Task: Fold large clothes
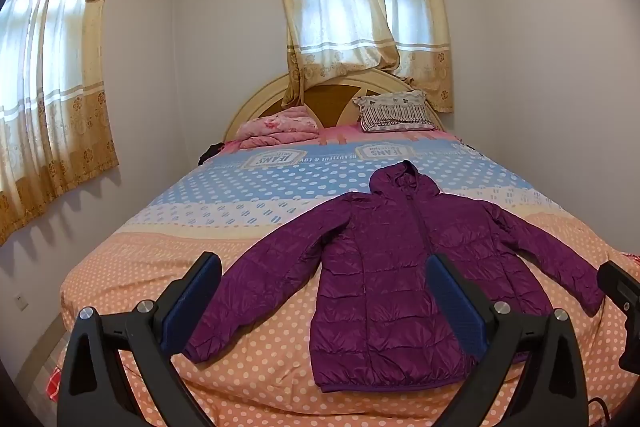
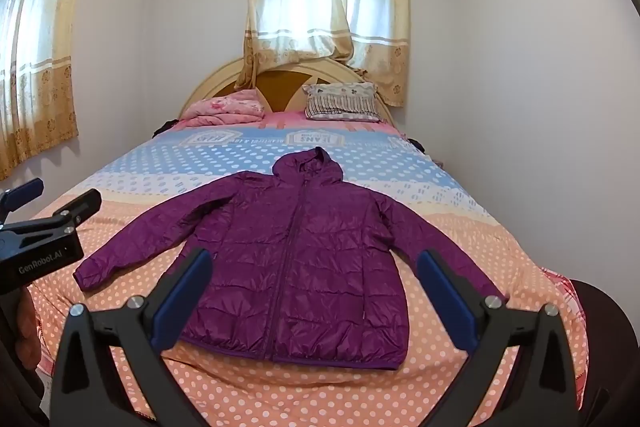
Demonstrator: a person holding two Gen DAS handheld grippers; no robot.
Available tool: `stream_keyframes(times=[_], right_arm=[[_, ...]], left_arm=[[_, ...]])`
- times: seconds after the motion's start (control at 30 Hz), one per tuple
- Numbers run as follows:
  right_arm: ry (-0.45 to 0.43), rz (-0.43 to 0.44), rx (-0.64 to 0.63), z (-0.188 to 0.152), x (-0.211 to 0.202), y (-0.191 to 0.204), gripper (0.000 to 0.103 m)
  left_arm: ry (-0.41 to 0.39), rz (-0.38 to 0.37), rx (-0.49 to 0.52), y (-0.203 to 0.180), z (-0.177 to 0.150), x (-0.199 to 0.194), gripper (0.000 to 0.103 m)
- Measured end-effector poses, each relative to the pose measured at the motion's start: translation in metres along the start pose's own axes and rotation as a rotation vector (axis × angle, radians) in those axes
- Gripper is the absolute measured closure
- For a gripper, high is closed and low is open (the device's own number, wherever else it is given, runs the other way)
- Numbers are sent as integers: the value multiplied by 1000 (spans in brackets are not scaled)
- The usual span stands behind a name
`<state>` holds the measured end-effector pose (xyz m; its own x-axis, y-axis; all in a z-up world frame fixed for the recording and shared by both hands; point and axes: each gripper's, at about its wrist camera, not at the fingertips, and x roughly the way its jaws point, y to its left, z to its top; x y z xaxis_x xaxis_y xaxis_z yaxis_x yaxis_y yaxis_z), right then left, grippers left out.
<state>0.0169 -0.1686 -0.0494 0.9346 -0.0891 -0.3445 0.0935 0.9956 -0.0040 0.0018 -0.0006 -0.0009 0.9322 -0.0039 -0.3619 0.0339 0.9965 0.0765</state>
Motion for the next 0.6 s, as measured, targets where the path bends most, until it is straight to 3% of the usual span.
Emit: stream_keyframes(times=[0.6], right_arm=[[-1,0,0,-3,3,-4,0]], left_arm=[[2,-3,2,1,-1,1,1]])
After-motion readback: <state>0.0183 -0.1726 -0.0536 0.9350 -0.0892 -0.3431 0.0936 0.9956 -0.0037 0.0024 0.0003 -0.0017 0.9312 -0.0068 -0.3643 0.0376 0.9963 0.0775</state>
